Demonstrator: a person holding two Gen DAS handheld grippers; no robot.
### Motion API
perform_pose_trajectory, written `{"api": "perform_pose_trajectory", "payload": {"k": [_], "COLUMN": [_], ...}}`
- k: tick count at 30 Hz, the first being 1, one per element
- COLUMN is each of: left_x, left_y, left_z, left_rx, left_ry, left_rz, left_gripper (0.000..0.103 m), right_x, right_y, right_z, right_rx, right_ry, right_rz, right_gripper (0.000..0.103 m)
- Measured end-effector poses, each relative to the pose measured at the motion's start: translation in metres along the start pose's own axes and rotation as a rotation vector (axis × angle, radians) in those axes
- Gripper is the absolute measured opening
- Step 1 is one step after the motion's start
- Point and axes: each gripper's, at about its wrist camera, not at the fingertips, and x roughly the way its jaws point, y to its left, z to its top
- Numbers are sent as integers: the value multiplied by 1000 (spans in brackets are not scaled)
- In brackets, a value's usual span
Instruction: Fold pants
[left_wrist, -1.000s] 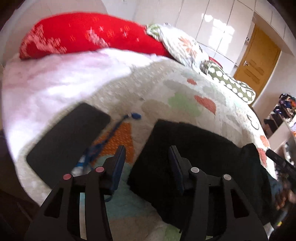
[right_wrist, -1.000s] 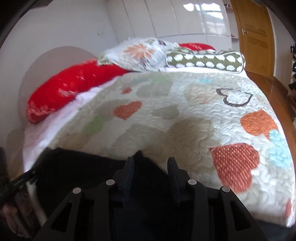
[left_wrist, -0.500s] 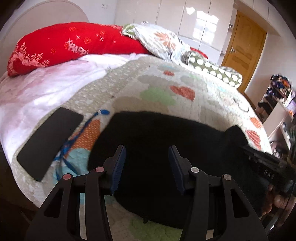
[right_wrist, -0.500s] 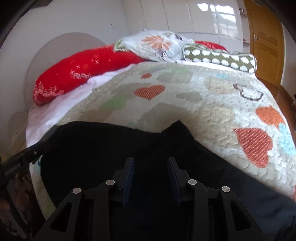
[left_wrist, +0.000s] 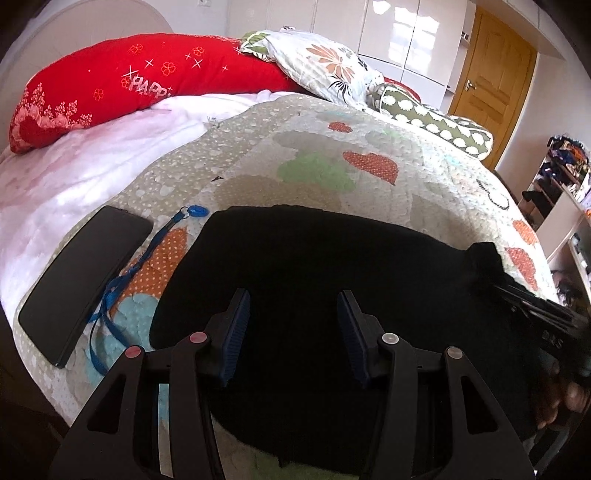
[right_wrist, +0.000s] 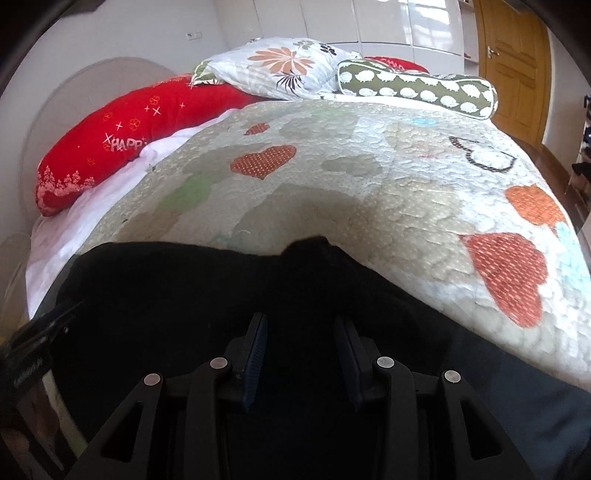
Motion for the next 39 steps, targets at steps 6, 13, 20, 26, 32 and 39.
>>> {"api": "perform_pose_trajectory", "payload": {"k": [6, 13, 20, 26, 32, 39], "left_x": [-18, -25, -15, -12, -27, -21], "left_y": [-10, -26, -38, -47, -71, -143], "left_z": [-7, -22, -35, -44, -33, -23], "left_rx": [12, 47, 74, 119, 163, 284], "left_ry": [-15, -12, 10, 9, 1, 65], "left_rz": [-19, -26, -8, 24, -79, -276], "left_gripper": [49, 49, 49, 53, 53, 71], "right_x": [-47, -84, -95, -95, -133, -156], "right_y": [-22, -53, -72, -79, -108, -152], "right_z": [-28, -71, -104, -116, -122, -139], "right_rx": [-3, 32, 61, 88, 171, 283], "right_ry": [-52, -41, -28, -52, -102, -110], "right_rz": [-71, -124, -153, -131, -157, -102], "right_gripper": [38, 39, 42, 45, 45, 45]}}
